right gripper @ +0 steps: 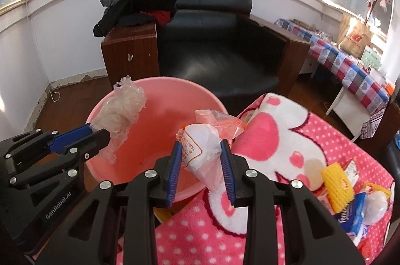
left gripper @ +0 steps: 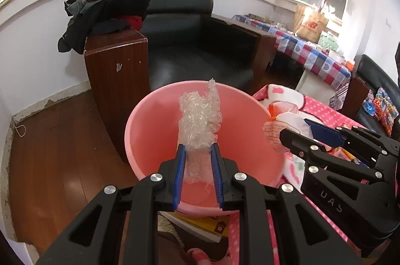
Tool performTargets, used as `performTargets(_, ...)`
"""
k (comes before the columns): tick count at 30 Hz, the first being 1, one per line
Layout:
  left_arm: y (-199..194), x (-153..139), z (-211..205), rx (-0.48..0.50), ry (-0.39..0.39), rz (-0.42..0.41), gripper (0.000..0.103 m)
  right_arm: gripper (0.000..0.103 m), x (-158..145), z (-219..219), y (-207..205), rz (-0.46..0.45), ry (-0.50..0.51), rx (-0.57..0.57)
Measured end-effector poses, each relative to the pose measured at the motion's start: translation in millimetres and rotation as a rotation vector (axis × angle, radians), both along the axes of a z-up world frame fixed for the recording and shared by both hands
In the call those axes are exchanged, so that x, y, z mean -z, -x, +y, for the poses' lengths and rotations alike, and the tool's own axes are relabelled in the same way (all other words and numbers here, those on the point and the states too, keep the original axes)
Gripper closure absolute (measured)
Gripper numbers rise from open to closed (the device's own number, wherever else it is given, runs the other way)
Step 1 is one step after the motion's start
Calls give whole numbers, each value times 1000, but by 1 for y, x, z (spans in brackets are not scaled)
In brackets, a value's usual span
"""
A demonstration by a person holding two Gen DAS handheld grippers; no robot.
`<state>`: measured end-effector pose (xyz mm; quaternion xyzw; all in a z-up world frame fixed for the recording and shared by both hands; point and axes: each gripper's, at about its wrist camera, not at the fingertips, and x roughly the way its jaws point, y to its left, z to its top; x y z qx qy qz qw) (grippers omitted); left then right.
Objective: Collect trash
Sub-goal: 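Carry both items over the pink bucket and open both grippers to drop them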
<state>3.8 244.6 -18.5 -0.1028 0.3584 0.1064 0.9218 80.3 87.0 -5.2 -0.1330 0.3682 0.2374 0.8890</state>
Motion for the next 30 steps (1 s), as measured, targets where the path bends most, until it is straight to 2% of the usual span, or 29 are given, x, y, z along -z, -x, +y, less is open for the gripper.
performTargets(9, -21, 16, 6, -17, -22, 87, 83, 71, 21, 10, -25, 97, 3, 8)
performTargets(17, -36, 31, 4, 0, -13, 158, 81, 71, 28, 14, -29, 97, 13, 4)
performTargets(20, -37, 34, 4, -4, 1, 171, 78, 71, 28, 15, -30, 99, 19, -4)
performTargets(22, -36, 33, 5, -16, 4, 172, 77, 67, 29, 15, -30, 111, 13, -14)
performTargets(27, -31, 30, 8, -40, 0, 165, 62, 61, 31, 13, -30, 135, 2, -18)
performTargets(30, -28, 28, 9, -47, 0, 161, 60, 61, 29, 12, -27, 139, -11, -25)
